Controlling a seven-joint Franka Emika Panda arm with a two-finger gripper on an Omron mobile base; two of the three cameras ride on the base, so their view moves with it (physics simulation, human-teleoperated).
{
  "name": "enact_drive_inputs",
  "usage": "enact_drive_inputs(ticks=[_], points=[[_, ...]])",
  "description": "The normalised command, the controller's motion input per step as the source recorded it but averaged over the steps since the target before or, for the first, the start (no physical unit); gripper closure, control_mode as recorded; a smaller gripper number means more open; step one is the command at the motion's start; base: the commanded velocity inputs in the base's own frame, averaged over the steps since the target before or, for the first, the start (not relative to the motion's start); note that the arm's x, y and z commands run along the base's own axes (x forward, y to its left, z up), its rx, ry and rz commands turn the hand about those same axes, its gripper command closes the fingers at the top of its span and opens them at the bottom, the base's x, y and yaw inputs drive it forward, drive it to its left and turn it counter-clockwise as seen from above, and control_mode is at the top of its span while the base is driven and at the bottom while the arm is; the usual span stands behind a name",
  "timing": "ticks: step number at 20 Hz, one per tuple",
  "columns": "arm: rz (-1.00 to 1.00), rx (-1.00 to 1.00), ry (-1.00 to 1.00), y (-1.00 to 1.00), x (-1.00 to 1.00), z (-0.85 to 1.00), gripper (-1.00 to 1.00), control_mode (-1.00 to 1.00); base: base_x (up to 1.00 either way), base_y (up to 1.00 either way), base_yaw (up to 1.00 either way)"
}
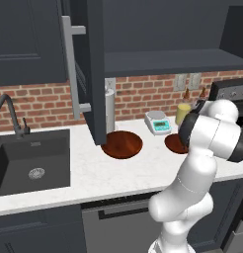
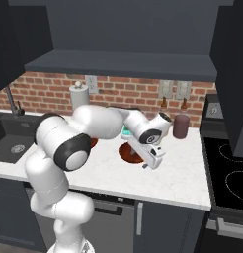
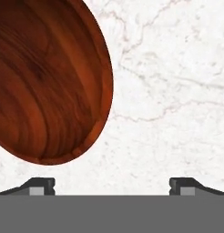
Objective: Pick up the bowls on the counter and stack them on top of one another in the open cabinet. Place the smaller bowl on top of the larger bowl.
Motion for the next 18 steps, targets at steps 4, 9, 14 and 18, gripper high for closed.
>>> enact_drive_inputs(ticks=[4,9,14,18], points=[[0.00,0.00,0.00,0.00,0.21,-0.24,-1.00,-1.00,0.00,0.00,0.00],[0.00,0.00,-0.02,0.00,0.24,-0.13,-1.00,-1.00,0.00,0.00,0.00],[0.00,0.00,-0.02,0.00,0.28,-0.11,-1.00,-1.00,0.00,0.00,0.00],[0.00,0.00,-0.03,0.00,0.19,-0.22,-1.00,-1.00,0.00,0.00,0.00]])
